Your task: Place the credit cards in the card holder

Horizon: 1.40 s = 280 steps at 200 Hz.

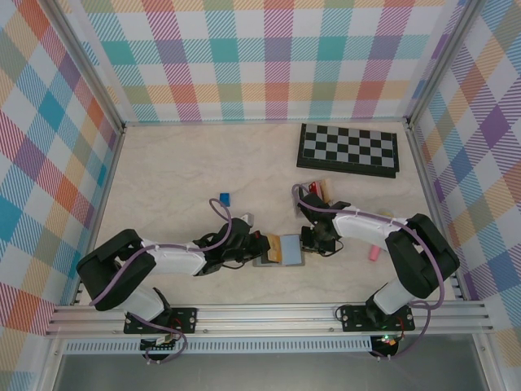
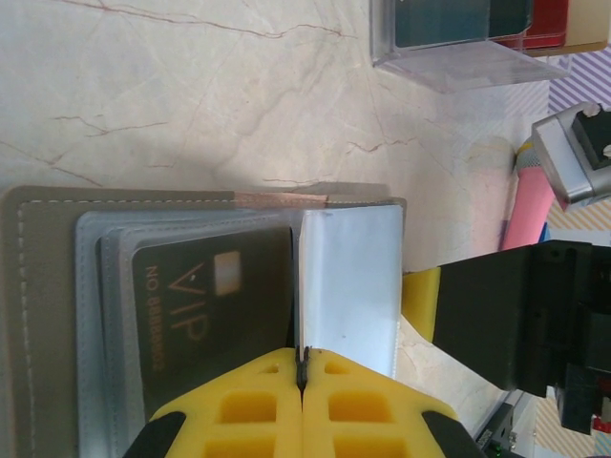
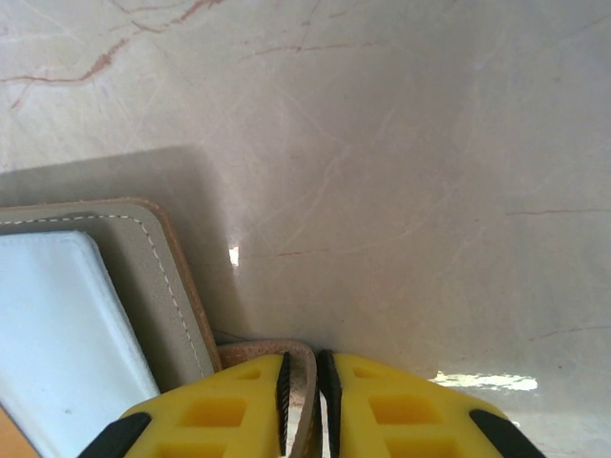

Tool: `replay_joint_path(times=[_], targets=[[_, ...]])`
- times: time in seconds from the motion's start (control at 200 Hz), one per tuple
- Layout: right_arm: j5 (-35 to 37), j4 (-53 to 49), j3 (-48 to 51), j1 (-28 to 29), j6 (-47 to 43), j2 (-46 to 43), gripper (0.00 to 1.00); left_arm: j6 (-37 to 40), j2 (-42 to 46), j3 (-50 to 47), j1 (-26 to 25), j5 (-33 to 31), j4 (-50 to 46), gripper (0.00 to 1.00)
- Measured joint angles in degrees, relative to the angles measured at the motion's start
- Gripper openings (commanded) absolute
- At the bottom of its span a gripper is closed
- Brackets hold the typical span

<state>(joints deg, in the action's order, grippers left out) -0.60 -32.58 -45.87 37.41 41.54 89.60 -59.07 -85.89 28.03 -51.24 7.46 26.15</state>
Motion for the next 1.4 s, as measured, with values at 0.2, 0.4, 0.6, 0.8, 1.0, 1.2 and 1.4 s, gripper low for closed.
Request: replay_joint_path(times=[0.2, 0.4, 0.6, 0.8, 1.0, 1.2, 1.4], targets=[[-0.02, 0.00, 0.00, 0.00, 0.00, 0.00, 0.19, -0.04, 0.66, 0.00, -0.02, -0.07, 0.76, 0.00], [0.00, 0.00, -0.02, 0.00, 0.00, 0.04, 0.19, -0.04, 1.20, 0.00, 0.00, -0.04, 0.81, 0.00], [0.00, -0.09, -0.11, 0.00, -0.02, 0.11, 0.19, -0.02, 0.59, 0.00, -0.02, 0.00, 0.79, 0.00], [-0.02, -0.09, -0.13, 0.00, -0.02, 0.15, 0.19, -0.02, -1.14, 0.00, -0.02, 0.48, 0.83, 0.00], [-0.02, -0.22, -0.28, 0.00, -0.02, 0.31, 0.19, -0.02, -2.34, 0.02, -0.35, 1.38, 1.31, 0.00], [-0.02, -0.31, -0.35, 0.00, -0.02, 0.42, 0.19, -0.04, -4.09, 0.28, -0.48, 2.14, 3.02, 0.00], [-0.02, -0.35, -0.37, 0.00, -0.02, 0.70, 0.19, -0.46, -4.81, 0.55, -0.55, 2.10, 4.31, 0.00]])
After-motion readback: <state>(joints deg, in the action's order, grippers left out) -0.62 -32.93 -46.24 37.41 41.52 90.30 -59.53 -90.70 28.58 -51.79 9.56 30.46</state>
